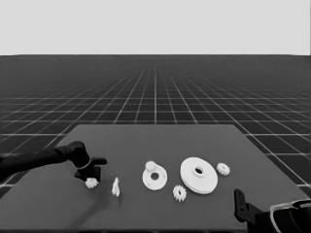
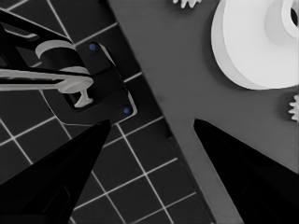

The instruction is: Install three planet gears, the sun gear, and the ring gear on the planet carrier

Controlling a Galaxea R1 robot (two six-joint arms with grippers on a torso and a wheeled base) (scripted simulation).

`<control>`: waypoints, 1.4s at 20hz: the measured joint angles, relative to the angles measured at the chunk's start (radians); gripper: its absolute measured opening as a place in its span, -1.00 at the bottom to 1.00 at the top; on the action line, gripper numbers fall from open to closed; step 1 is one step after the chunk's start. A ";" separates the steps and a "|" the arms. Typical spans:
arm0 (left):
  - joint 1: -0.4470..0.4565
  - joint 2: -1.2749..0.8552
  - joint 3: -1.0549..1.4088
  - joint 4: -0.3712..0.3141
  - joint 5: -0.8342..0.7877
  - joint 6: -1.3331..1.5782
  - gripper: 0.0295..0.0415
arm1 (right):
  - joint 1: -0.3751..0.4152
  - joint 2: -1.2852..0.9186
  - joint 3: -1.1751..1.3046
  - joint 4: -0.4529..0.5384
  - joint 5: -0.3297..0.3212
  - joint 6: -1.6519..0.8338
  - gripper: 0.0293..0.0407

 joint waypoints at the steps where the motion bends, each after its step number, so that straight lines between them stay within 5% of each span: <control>1: 0.000 0.000 0.000 0.000 0.000 0.000 -0.71 | 0.000 0.000 0.000 0.000 0.000 0.000 0.61; 4: 0.000 0.000 0.000 0.000 0.000 0.000 -0.71 | 0.000 0.000 0.000 0.000 0.000 0.000 0.61; 8: -0.184 -0.065 0.131 -0.138 0.126 -0.036 -0.72 | 0.000 0.000 0.000 0.000 0.000 0.000 0.61; 14: -0.210 -0.068 0.136 -0.160 0.141 -0.037 -0.72 | 0.000 0.000 0.000 0.000 0.000 0.000 0.61; 16: -0.207 0.293 0.261 -0.112 0.234 -0.565 -0.71 | 0.000 0.000 0.000 0.000 0.000 0.000 0.61; 18: -0.206 0.541 0.124 -0.117 0.249 -0.632 -0.71 | 0.000 0.000 0.000 0.000 0.000 0.000 0.61; 24: -0.204 0.656 0.002 -0.120 0.247 -0.620 -0.72 | 0.000 0.000 0.000 0.000 0.000 0.000 0.61; 26: -0.091 0.669 -0.055 -0.007 0.232 -0.580 -0.71 | 0.000 0.000 0.000 0.000 0.000 0.000 0.61; 28: -0.052 0.675 -0.085 0.029 0.221 -0.560 -0.72 | 0.000 0.000 0.000 0.000 0.000 0.000 0.61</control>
